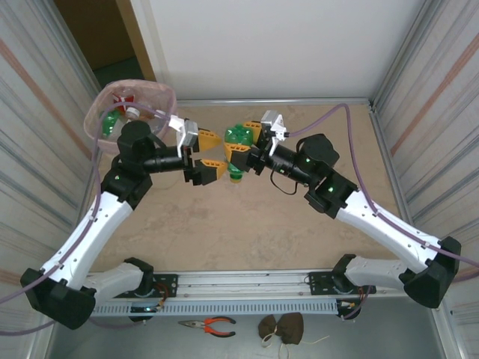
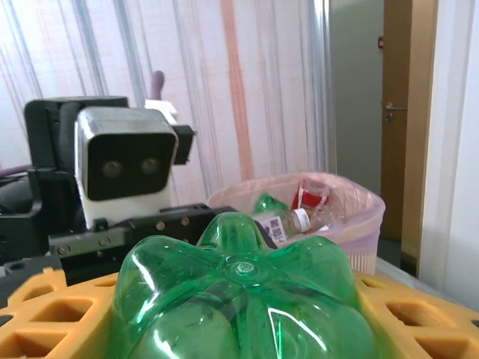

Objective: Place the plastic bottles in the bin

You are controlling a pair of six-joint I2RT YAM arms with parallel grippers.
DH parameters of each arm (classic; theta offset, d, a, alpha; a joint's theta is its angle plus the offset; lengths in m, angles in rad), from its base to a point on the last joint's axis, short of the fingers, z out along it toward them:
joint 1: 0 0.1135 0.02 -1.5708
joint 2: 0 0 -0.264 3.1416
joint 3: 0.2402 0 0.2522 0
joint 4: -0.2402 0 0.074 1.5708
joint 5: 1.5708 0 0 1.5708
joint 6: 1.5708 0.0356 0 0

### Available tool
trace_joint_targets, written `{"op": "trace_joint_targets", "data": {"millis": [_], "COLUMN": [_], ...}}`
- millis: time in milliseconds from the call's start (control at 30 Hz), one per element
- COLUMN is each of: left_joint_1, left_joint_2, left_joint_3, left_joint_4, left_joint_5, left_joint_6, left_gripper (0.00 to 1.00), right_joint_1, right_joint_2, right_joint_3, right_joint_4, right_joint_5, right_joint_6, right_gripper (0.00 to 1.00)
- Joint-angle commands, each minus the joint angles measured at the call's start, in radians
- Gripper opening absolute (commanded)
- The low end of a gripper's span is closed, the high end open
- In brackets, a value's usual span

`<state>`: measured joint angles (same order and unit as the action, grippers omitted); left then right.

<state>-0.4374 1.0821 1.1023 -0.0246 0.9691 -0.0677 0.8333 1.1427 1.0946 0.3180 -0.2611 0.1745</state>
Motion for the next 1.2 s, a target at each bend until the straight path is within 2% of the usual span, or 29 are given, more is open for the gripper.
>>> {"op": "trace_joint_targets", "data": {"millis": [0,467,767,900,1033,1167], "left_joint_1": [-0.033,-0.09,-0.1,-0.101,-0.098,-0.07], "left_joint_2": [0.0,0.081,0.089,0.077,0.065,0.054], "left_joint_3": [0.054,0.114,0.127,0.136,0.17,0.207], "left_joint_4": [0.02,-0.004,-0.011,-0.044,-0.132,-0.203], "left_joint_5": [0.059,0.058,0.063,0.038,-0.058,-0.155], "left_joint_6": [0.039,0.074,0.085,0.112,0.166,0.187], "left_gripper": [0.88,0.77,0.56,0.51,0.49,0.48], "right_joint_1": [0.013,0.047,0.056,0.059,0.058,0.058], "right_joint_2": [-0.019,-0.031,-0.044,-0.054,-0.077,-0.11], "right_joint_3": [0.019,0.044,0.044,0.041,0.037,0.032], "right_joint_4": [0.043,0.032,0.015,0.001,-0.022,-0.047], "right_joint_5": [-0.02,-0.039,-0.018,0.009,0.051,0.093], "right_joint_6": [-0.036,-0.043,-0.065,-0.074,-0.09,-0.109], "right_gripper": [0.52,0.52,0.53,0.64,0.77,0.82]}}
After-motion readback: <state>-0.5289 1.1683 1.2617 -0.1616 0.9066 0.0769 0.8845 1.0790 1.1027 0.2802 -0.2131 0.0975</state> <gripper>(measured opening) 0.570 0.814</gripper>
